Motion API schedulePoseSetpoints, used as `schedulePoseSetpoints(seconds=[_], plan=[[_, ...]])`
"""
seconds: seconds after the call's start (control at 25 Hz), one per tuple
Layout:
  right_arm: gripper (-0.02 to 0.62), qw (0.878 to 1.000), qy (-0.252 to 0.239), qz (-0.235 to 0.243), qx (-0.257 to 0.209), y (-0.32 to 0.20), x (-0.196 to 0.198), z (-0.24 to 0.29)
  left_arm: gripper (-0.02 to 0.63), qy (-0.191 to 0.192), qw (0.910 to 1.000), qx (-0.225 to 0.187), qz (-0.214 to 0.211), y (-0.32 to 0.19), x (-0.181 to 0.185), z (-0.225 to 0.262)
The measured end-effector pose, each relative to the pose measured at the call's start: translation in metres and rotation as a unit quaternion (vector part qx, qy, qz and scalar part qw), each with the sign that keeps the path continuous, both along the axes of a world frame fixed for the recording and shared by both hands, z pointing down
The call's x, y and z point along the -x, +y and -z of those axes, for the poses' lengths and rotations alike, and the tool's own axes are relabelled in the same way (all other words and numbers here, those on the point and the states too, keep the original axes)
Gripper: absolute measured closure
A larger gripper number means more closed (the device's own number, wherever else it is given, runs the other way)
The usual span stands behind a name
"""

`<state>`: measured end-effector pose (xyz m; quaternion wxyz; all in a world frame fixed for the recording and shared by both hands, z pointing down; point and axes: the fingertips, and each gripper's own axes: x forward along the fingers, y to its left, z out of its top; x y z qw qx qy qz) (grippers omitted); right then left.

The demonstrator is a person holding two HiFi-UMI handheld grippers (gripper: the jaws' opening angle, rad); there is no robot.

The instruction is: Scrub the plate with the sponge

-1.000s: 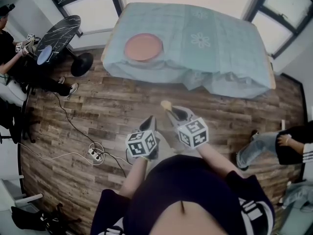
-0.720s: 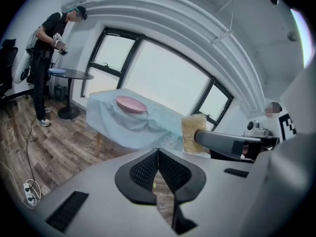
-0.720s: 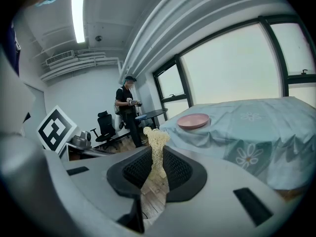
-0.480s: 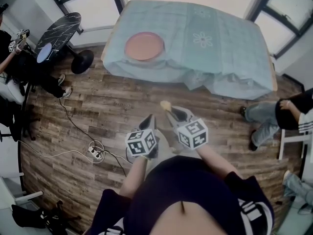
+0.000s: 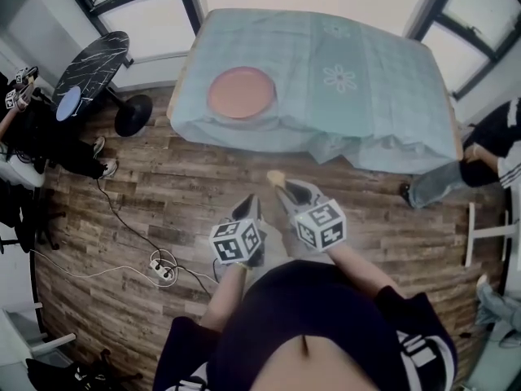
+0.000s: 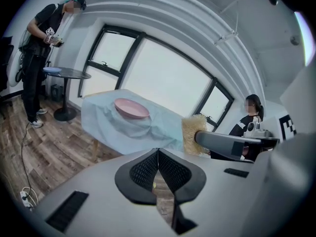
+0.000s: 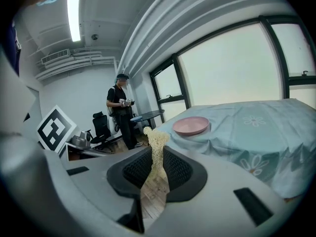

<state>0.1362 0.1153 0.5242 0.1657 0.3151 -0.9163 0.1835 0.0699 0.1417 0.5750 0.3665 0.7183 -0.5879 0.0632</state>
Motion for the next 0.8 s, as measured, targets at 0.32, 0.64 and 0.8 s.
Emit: schedulePoseSetpoints(seconds=[0.32, 0.64, 0.8], plan=[[0.529, 1.000, 0.003, -0.025, 0.000, -0.050, 0.028, 0.004, 0.594, 0.004, 0.9998, 0.003, -0.021, -0.052, 0.031, 0.005], [0.529, 0.999, 0.006, -0.044, 0.000, -0.096, 0.064, 0.014, 0.594, 0.000, 0.9994, 0.006, -0.034, -0.099, 0.072, 0.013], [0.528, 0.999, 0.003, -0.052, -0.003, -0.121, 0.082, 0.015, 0.594, -0.004, 0.9990, 0.008, -0.044, -0.124, 0.092, 0.013]])
